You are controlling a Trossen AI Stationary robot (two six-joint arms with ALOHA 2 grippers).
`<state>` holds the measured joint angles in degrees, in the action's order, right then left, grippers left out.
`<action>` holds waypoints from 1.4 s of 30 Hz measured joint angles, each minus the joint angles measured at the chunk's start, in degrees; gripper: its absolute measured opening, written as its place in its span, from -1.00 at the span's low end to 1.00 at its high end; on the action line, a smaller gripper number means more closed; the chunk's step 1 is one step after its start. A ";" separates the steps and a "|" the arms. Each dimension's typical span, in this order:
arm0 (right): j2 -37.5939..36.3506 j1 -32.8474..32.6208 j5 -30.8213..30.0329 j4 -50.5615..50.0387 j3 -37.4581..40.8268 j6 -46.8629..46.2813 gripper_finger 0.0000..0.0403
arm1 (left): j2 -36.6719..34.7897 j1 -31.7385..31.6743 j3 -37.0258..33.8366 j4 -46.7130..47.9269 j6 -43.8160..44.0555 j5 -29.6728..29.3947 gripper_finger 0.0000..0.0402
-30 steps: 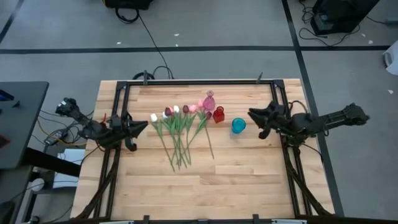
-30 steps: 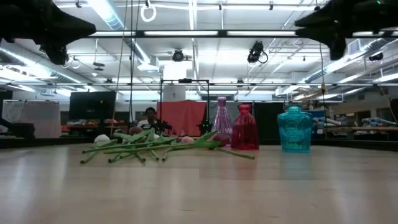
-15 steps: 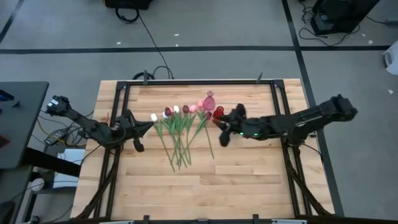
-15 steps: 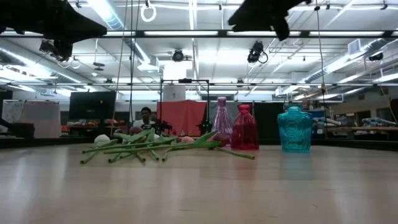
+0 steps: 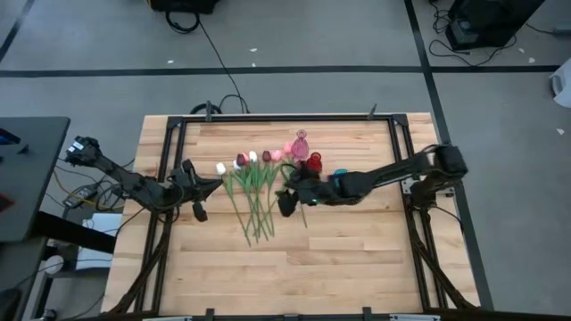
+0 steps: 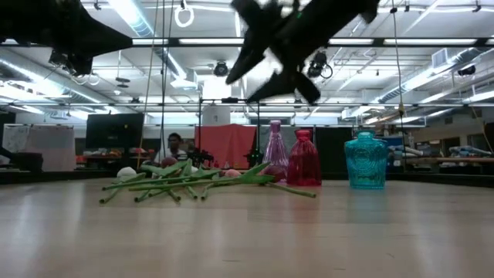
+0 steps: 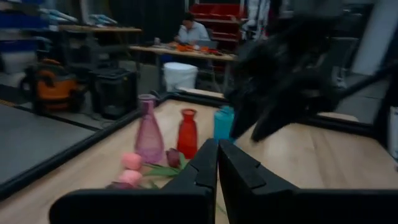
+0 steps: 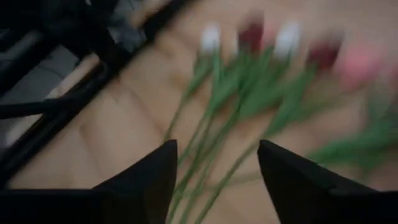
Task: Sort flowers into vase by color
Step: Put the pink flower into the pink vase
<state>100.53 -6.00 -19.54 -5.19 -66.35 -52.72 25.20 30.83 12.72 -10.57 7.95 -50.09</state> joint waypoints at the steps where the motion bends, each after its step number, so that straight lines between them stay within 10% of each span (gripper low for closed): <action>1: 1.77 0.69 3.59 -0.30 -0.70 -3.28 0.25 | 0.21 0.02 -0.13 -0.18 0.11 1.05 -0.91; 21: 25.12 1.16 7.34 -56.44 -37.56 -19.83 0.11 | 2.94 0.02 -0.32 -0.20 0.00 7.74 -0.91; 42: 25.93 4.22 11.63 -52.99 -28.35 -21.02 -0.32 | 4.10 0.02 -0.32 0.08 -1.49 9.70 -0.90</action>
<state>126.46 -1.78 -7.92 -58.18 -94.70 -73.74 29.30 30.85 12.40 -10.49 6.45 -40.38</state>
